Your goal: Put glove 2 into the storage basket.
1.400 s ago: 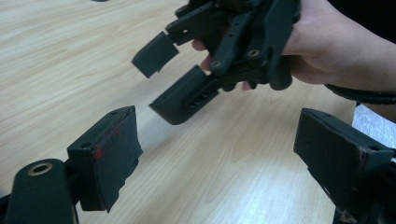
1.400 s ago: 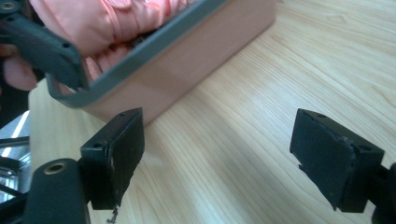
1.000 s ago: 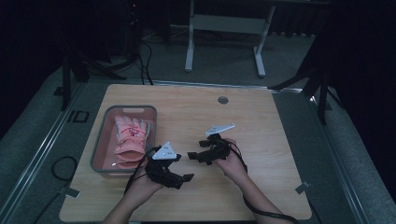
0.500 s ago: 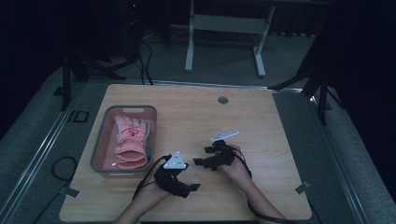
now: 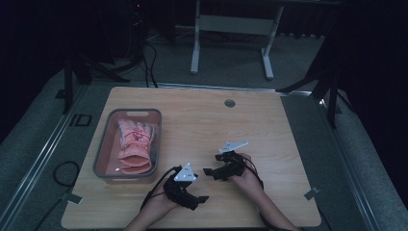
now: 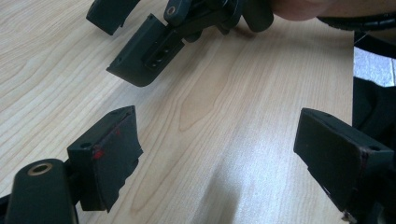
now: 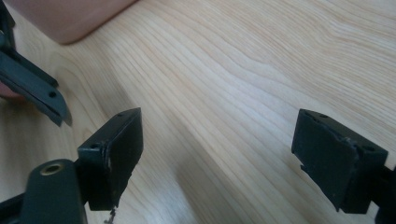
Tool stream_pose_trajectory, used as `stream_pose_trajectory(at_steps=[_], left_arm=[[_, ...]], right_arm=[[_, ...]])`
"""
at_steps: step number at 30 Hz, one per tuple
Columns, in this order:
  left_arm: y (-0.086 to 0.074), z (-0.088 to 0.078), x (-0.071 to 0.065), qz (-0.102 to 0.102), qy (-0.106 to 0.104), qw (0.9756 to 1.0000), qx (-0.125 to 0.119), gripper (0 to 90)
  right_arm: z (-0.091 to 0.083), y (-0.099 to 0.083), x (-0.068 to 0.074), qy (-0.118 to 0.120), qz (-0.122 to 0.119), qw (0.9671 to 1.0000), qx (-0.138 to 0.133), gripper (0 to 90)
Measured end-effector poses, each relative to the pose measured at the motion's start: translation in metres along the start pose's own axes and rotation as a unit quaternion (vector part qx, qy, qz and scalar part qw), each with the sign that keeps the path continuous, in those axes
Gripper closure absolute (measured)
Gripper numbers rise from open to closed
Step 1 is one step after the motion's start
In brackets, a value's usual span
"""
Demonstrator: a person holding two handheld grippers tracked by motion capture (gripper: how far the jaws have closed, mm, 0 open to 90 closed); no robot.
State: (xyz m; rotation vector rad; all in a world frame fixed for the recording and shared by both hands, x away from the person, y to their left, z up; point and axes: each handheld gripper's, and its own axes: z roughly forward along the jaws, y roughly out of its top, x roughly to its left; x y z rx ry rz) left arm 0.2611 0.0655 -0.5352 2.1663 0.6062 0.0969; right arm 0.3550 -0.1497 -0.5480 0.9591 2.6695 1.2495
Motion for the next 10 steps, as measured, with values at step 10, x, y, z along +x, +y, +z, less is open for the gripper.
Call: stream_pose_trajectory(at_steps=[10], left_arm=[[-0.0039, 0.0042, -0.0002, -0.002, -0.006, 1.0000, 0.001, 14.3]], right_arm=[[-0.0032, -0.0045, -0.0036, -0.005, 0.002, 1.0000, -0.006, 16.3]])
